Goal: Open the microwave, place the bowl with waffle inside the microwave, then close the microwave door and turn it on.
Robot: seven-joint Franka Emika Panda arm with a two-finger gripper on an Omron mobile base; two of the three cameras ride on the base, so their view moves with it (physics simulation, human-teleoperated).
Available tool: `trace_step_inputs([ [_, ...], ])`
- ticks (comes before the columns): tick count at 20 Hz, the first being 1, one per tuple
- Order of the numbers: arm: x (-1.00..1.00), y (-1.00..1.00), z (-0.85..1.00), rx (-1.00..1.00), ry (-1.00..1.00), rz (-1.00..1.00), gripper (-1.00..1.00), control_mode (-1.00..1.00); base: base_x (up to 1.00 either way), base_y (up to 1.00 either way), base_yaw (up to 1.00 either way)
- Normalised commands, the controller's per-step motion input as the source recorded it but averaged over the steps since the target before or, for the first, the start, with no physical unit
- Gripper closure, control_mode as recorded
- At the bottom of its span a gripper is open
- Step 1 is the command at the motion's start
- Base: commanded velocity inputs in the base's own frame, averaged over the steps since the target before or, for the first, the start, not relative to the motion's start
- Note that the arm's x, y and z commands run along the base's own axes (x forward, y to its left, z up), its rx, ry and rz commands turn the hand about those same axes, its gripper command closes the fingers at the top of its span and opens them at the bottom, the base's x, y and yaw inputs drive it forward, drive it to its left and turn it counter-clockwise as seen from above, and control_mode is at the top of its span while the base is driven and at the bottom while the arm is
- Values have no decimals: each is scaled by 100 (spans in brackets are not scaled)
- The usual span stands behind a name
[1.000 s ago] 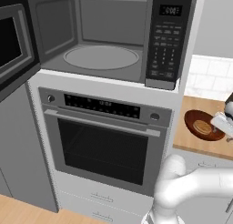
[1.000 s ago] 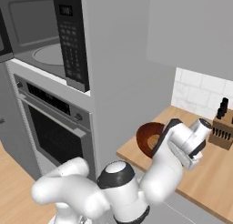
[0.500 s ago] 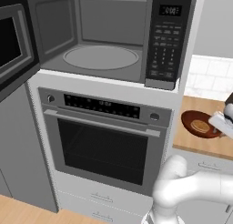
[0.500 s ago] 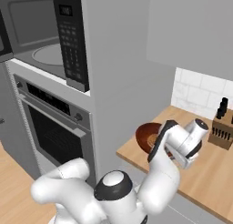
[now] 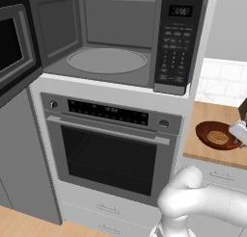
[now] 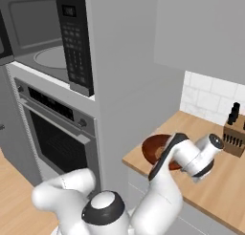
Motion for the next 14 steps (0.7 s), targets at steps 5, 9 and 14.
trace_step_inputs([
  [5,-98,53,38,-16,-57,0,100,-100,0,0,0],
  [9,-99,57,67,-11,-47,0,100,-100,0,0,0],
  [14,-83,42,98,-3,-7,0,100,-100,0,0,0],
])
